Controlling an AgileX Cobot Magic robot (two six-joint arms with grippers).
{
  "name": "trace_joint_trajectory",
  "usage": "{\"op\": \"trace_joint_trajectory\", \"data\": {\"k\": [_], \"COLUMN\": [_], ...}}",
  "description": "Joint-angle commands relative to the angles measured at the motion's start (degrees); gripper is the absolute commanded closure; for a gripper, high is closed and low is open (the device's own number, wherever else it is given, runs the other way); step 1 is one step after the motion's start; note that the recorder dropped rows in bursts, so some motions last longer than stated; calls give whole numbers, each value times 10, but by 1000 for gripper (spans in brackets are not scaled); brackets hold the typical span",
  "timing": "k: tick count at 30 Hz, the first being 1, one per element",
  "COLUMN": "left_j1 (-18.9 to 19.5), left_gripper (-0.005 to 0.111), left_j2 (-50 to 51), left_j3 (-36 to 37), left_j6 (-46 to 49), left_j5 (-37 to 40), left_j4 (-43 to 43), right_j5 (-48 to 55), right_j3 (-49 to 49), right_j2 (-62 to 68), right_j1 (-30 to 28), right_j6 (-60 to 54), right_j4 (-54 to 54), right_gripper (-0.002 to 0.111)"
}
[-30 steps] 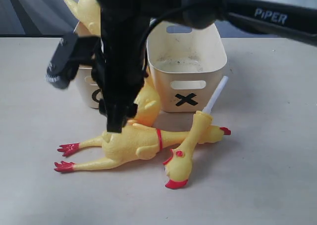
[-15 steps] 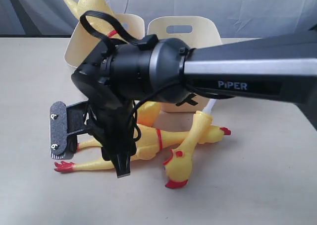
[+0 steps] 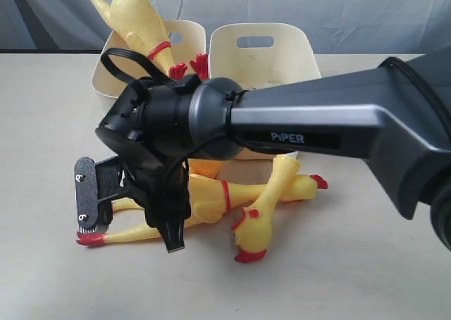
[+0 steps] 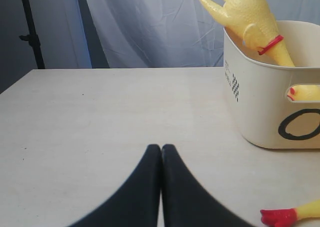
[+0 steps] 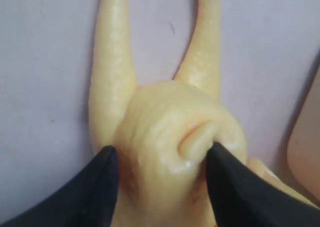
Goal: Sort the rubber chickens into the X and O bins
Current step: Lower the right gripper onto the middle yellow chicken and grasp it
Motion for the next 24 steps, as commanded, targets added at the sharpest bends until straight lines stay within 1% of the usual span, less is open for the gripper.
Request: {"op": "trace_joint_trajectory", "data": {"k": [1, 2, 6, 10, 12, 13, 16, 19, 21, 24], "left_j1": [-2, -2, -2, -2, -2, -2, -2, -2, -2, -2], "left_gripper": [107, 107, 107, 107, 107, 107, 107, 107, 107, 107], "left_j2": [-3, -3, -3, -3, -3, -3, -3, -3, -3, -3], "left_j3": [-1, -1, -1, -1, -1, -1, -1, -1, -1, -1], "left_j6": [-2, -2, -2, -2, -2, -2, -2, -2, -2, -2], "left_j5": [-7, -7, -7, -7, -7, -7, -7, -7, -7, -7], "left_j4": [1, 1, 1, 1, 1, 1, 1, 1, 1, 1], "right_j5": [73, 85, 95, 118, 116, 93, 83, 99, 119, 133], "right_j3": [23, 23, 19, -2, -9, -9, -9, -9, -9, -9], "right_j2": [62, 65, 65, 50, 37, 41, 74, 90, 76, 12], "right_j1": [6, 9, 9, 16, 20, 19, 16, 18, 29, 58], "right_j6": [-6, -6, 2, 20, 16, 16, 16, 18, 21, 27], "right_j4": [41, 36, 35, -2, 17, 39, 40, 40, 12, -42], "right_gripper": [99, 109, 109, 109, 109, 109, 109, 109, 109, 109]}}
